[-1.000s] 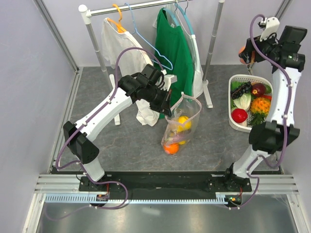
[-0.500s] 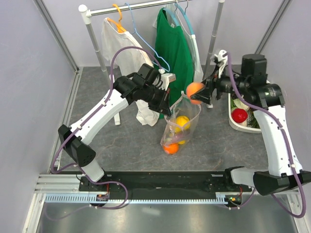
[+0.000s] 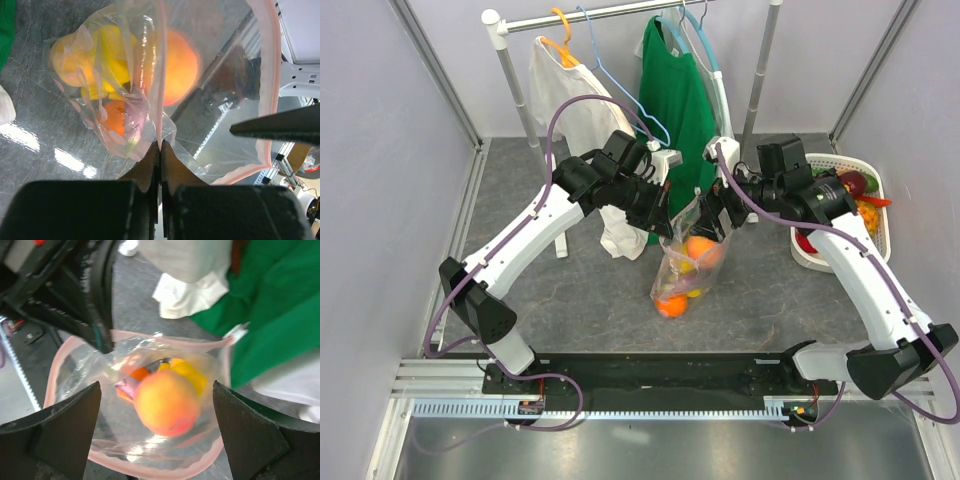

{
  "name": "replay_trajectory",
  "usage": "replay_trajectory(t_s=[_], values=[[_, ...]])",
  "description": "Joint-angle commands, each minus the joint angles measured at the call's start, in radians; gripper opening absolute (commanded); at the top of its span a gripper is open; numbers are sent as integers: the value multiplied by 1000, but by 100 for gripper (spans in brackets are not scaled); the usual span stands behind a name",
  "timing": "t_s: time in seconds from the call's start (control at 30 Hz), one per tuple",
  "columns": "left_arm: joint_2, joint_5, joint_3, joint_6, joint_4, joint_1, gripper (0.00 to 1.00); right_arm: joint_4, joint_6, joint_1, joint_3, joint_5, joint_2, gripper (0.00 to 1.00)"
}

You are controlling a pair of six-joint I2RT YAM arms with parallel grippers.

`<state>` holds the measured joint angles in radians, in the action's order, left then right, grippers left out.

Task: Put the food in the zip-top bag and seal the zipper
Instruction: Place the fake fruit in the zipper food storage bag, then pick up the fake fruit from the bin.

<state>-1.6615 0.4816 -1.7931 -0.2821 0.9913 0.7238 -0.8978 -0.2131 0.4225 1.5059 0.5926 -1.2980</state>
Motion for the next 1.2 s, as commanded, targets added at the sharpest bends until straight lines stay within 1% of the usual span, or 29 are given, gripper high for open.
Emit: replay_trajectory(t_s=[0.0,0.03,0.07,0.1,0.17,0.2,0.23,0.27,0.3,0.33,0.37,0.4,0.43,0.5,0.57,0.67,0.77,0.9,1.03,1.17], values=[[35,22,-8,24,-37,-4,2,-6,4,-28,94,-139,-3,98],[34,20,-6,26,-37,-4,2,-22,1,-51,108,-123,-7,98],[34,22,-6,24,-37,-4,2,-32,-2,-83,132,-73,-24,98],[34,20,-8,26,-40,-4,2,-42,-6,-164,146,-38,-35,98],[35,23,-6,24,-39,-4,2,-85,-29,-262,207,33,-79,98],[37,22,-6,24,-40,-4,2,-110,-46,-354,235,80,-98,98],[39,22,-8,23,-42,-6,2,-171,-99,-388,279,82,-130,98],[39,20,-6,23,-43,-4,2,-200,-138,-416,292,76,-139,98],[40,20,-8,21,-45,-6,2,-217,-166,-488,292,63,-145,98],[39,20,-8,21,-48,-6,2,-240,-190,-519,265,50,-150,98],[39,18,-8,21,-49,-6,2,-254,-253,-548,243,36,-152,98],[37,20,-8,21,-49,-4,2,-265,-281,-603,220,23,-155,98],[39,20,-8,23,-51,-6,2,-273,-302,-628,170,-26,-164,98],[39,25,-8,23,-54,-4,2,-276,-362,-691,133,-86,-184,98],[40,23,-8,24,-54,-4,2,-270,-376,-747,105,-146,-217,98],[43,26,0,24,-60,-4,2,-268,-385,-780,86,-215,-264,98],[43,29,6,23,-68,-6,2,-244,-391,-780,42,-264,-296,98],[46,28,15,23,-74,-4,2,-199,-368,-780,-9,-304,-333,98],[58,29,37,21,-80,-4,2,-120,-341,-780,-73,-356,-350,98],[63,32,49,26,-83,-4,2,-75,-342,-778,-128,-367,-365,98]])
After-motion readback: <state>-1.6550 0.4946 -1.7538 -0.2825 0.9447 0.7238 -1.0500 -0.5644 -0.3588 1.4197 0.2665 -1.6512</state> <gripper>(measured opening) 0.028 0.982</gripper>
